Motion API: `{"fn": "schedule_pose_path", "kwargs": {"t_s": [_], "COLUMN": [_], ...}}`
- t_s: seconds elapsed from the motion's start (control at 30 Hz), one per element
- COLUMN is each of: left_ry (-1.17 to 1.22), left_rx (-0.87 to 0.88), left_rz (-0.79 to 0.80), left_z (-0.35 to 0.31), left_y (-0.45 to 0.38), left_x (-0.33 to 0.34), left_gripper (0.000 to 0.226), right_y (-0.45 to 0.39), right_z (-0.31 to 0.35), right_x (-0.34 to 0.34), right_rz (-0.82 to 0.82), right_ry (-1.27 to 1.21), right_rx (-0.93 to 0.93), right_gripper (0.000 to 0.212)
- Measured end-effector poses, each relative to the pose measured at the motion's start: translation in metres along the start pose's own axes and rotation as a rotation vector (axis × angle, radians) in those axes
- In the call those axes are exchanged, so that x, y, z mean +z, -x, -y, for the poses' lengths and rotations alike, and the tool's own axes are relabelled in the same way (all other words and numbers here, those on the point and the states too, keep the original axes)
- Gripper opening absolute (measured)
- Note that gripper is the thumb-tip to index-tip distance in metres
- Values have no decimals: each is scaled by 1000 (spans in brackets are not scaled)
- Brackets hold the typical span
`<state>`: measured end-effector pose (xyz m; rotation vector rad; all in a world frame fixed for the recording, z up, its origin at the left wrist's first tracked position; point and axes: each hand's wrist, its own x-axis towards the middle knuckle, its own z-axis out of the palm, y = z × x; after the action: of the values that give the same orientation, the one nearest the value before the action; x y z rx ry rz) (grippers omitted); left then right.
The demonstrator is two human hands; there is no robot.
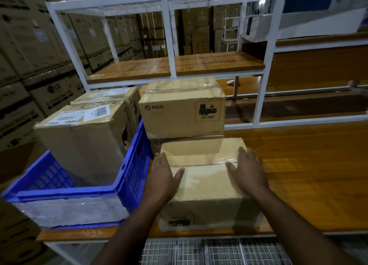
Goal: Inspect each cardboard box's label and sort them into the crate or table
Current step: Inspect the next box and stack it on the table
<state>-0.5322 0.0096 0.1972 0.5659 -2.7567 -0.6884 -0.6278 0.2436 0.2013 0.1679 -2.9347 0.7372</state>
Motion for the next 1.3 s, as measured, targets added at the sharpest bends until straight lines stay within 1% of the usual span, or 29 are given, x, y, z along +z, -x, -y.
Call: {"fn": "schedule_pose_path", "kwargs": {"t_s": [0.07, 0.1, 0.17, 0.2, 0.23, 0.3, 0.37, 0.4, 0.43, 0.5, 0.53, 0.6, 0.7, 0.8, 0.87, 0.97, 1.07, 1.13, 1.2, 1.23, 1.3], "left_ry": [61, 105, 208, 259, 298, 340, 384, 427, 477, 561, 596, 650, 582, 514, 490, 413, 376, 326, 246, 205, 107], "left_rx": [-69, -77, -39, -19, -2, 9, -39, -66, -77, -75, -77, -91, -68, -43, -53, -43, 1, 79, 187, 246, 368], "left_rz": [-22, -40, -83, -109, -138, -213, -309, -364, -426, -535, -573, -597, -576, -544, -492, -421, -446, -487, -532, -535, -502], "left_z": [-1, -2, -2, -3, -4, -5, -6, -7, -8, -10, -10, -5, 4, 12, 15, 17, 12, 3, -6, -10, -18], "left_y": [3, 7, 15, 20, 26, 38, 48, 52, 56, 62, 65, 68, 75, 87, 92, 95, 93, 89, 82, 78, 69], "left_x": [-4, -6, -10, -12, -15, -18, -19, -20, -20, -18, -18, -15, -9, 0, 6, 8, 1, -8, -17, -22, -29], "left_gripper": [88, 83, 63, 57, 57, 71, 91, 96, 95, 90, 89, 93, 98, 95, 94, 100, 112, 118, 115, 111, 95], "right_y": [1, 3, 11, 16, 21, 34, 46, 52, 57, 64, 65, 67, 72, 79, 83, 85, 84, 83, 81, 79, 73], "right_z": [-1, -3, -6, -8, -10, -13, -14, -14, -14, -15, -17, -24, -34, -42, -48, -51, -47, -39, -29, -25, -17], "right_x": [-1, -2, -5, -7, -10, -18, -28, -33, -37, -43, -44, -43, -37, -29, -23, -18, -21, -26, -34, -38, -45], "right_rz": [-17, -25, -49, -67, -89, -147, -240, -292, -333, -360, -357, -346, -308, -258, -223, -197, -218, -260, -313, -332, -316], "right_ry": [-24, -38, -45, -55, -81, -161, -240, -270, -302, -399, -448, -514, -547, -542, -534, -447, -455, -462, -385, -320, -170], "right_rx": [23, 32, 15, -7, -31, -55, -67, -83, -98, -99, -88, -74, -74, -65, -59, -63, -72, -86, -154, -222, -378], "right_gripper": [75, 75, 74, 72, 72, 78, 87, 91, 95, 106, 112, 122, 128, 130, 129, 124, 124, 125, 124, 121, 105]}}
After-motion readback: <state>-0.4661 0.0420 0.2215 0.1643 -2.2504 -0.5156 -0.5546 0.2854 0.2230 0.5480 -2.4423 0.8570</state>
